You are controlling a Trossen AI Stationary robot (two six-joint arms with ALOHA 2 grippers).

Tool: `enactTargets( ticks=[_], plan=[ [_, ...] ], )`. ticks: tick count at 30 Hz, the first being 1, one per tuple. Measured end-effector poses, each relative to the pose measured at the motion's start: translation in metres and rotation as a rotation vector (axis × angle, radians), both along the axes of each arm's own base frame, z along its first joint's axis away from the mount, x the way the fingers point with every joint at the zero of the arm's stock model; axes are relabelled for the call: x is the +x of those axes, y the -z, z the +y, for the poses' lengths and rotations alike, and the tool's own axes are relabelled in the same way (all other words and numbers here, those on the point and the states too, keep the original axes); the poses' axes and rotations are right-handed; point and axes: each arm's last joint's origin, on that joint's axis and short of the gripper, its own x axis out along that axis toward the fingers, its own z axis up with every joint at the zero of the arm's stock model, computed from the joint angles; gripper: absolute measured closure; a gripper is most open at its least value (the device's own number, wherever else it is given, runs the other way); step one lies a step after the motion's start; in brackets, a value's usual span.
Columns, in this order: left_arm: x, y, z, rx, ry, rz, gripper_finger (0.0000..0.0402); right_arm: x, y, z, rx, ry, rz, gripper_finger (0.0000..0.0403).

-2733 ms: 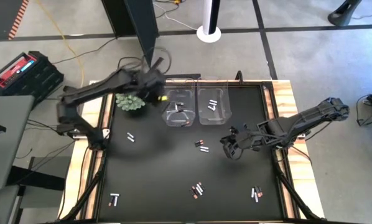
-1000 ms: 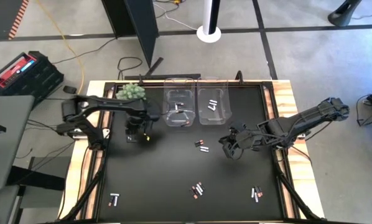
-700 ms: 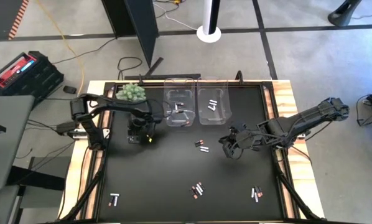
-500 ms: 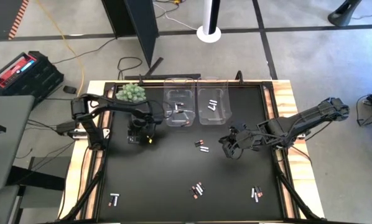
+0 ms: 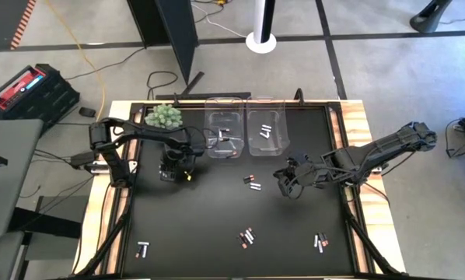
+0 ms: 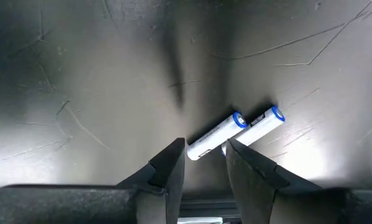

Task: Sort batteries
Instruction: Put the white battery into the right transparent bin

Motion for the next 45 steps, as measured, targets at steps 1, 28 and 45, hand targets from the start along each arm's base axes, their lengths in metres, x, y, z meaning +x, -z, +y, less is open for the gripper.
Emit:
enactTargets(
  ticks=[1,28,45],
  plan=[
    [0.0,0.0,0.0,0.001,-0.003,0.0,0.029,0.0,0.0,0.0,0.0,0.0,0.0,0.0321],
    [-0.001,-0.001,-0.003,0.102,-0.325,0.027,0.029,0.0,0.0,0.0,0.005,0.003,-0.005,0.0321],
    [-0.009,0.006,-0.004,0.046,-0.067,0.061,0.029,0.0,0.0,0.0,0.035,0.03,-0.012,0.0321]
  ],
)
